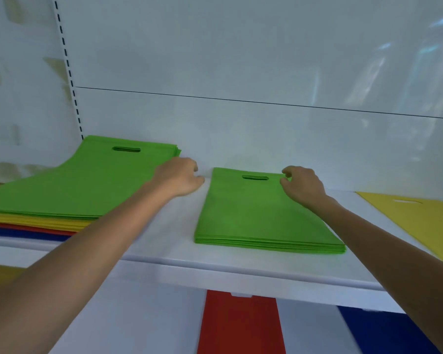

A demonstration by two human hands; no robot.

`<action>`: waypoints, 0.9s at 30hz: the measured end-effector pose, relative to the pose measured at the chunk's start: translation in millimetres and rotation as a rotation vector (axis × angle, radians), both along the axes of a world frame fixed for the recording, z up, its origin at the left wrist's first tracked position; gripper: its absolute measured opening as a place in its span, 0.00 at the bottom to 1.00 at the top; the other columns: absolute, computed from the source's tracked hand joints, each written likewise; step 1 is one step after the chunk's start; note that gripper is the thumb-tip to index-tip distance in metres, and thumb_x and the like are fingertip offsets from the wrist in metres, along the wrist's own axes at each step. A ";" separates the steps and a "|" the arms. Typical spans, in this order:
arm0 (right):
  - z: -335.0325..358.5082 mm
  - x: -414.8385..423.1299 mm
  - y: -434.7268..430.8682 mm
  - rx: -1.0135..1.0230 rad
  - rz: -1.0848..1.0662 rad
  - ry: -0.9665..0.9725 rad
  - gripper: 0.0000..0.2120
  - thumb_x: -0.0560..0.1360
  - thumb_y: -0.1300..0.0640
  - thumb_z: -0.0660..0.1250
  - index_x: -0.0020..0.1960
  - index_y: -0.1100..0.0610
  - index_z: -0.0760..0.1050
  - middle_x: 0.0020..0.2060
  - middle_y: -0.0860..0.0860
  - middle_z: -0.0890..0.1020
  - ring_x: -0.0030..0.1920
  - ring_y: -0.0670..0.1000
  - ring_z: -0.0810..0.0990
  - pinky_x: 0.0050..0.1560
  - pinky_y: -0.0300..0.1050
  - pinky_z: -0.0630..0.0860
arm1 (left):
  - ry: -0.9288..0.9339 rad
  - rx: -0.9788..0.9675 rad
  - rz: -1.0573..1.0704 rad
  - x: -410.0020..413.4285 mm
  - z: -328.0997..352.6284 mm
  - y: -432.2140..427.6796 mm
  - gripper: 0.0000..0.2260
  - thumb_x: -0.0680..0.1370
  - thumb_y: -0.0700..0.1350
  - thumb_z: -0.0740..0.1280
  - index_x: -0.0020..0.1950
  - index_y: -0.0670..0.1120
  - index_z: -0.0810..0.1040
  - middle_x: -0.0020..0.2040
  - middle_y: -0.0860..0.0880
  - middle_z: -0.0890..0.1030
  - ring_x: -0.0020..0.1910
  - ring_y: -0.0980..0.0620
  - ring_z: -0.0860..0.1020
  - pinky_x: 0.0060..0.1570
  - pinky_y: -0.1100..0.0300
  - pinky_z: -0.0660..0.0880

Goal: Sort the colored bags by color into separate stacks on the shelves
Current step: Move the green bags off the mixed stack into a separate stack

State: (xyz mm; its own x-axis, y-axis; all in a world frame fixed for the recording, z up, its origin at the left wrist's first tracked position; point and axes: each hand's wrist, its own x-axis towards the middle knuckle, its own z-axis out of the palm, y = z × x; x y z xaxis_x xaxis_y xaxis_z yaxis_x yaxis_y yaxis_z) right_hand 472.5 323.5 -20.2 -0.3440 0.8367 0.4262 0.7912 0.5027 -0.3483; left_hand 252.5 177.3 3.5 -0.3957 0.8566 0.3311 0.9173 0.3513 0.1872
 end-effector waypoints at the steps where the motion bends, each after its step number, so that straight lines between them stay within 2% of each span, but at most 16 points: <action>1: 4.7 -10.6 -4.9 0.005 0.028 0.017 0.17 0.78 0.56 0.59 0.66 0.57 0.71 0.62 0.54 0.76 0.60 0.56 0.75 0.57 0.50 0.73 | -0.018 0.043 0.000 -10.8 6.0 -5.1 0.16 0.76 0.50 0.62 0.63 0.47 0.75 0.63 0.46 0.76 0.61 0.45 0.73 0.57 0.55 0.71; 4: 16.3 -45.1 -20.9 0.015 0.091 0.060 0.17 0.78 0.55 0.59 0.66 0.56 0.72 0.62 0.52 0.77 0.59 0.55 0.75 0.57 0.50 0.73 | -0.068 0.102 0.029 -48.9 19.0 -28.1 0.15 0.77 0.49 0.63 0.62 0.46 0.77 0.62 0.45 0.77 0.61 0.45 0.74 0.58 0.55 0.72; 15: 19.8 -192.5 -82.4 -0.088 0.170 0.088 0.18 0.77 0.53 0.61 0.65 0.55 0.71 0.60 0.54 0.77 0.60 0.55 0.74 0.60 0.49 0.71 | -0.126 0.055 0.125 -200.9 1.5 -130.4 0.17 0.77 0.45 0.64 0.65 0.44 0.73 0.65 0.43 0.74 0.63 0.45 0.73 0.64 0.51 0.68; 19: 13.8 -238.4 -101.8 -0.140 0.165 0.082 0.18 0.76 0.53 0.63 0.63 0.59 0.71 0.58 0.58 0.76 0.55 0.60 0.76 0.54 0.55 0.76 | -0.107 0.033 0.195 -246.6 -3.4 -152.3 0.20 0.76 0.46 0.66 0.66 0.43 0.72 0.65 0.41 0.74 0.64 0.43 0.71 0.62 0.53 0.68; 23: 5.2 -258.2 -111.4 -0.181 0.116 0.068 0.19 0.74 0.52 0.67 0.58 0.64 0.71 0.52 0.58 0.76 0.51 0.57 0.76 0.50 0.49 0.74 | -0.278 0.050 0.194 -272.1 -10.6 -156.3 0.24 0.73 0.53 0.69 0.63 0.40 0.73 0.62 0.41 0.76 0.62 0.44 0.73 0.59 0.57 0.69; 25: 0.8 -260.1 -114.0 -0.196 0.081 0.094 0.18 0.73 0.52 0.69 0.55 0.63 0.69 0.47 0.56 0.74 0.47 0.55 0.73 0.45 0.46 0.71 | -0.356 0.071 0.154 -276.3 -15.5 -153.8 0.21 0.72 0.54 0.70 0.58 0.41 0.78 0.58 0.43 0.80 0.58 0.45 0.76 0.56 0.58 0.70; 27: -5.1 -259.6 -115.4 -0.208 0.031 0.147 0.16 0.73 0.52 0.70 0.48 0.61 0.67 0.40 0.54 0.71 0.41 0.52 0.71 0.39 0.43 0.68 | -0.390 0.116 0.126 -277.8 -19.5 -149.7 0.17 0.72 0.52 0.72 0.53 0.41 0.80 0.53 0.43 0.81 0.54 0.46 0.78 0.51 0.60 0.70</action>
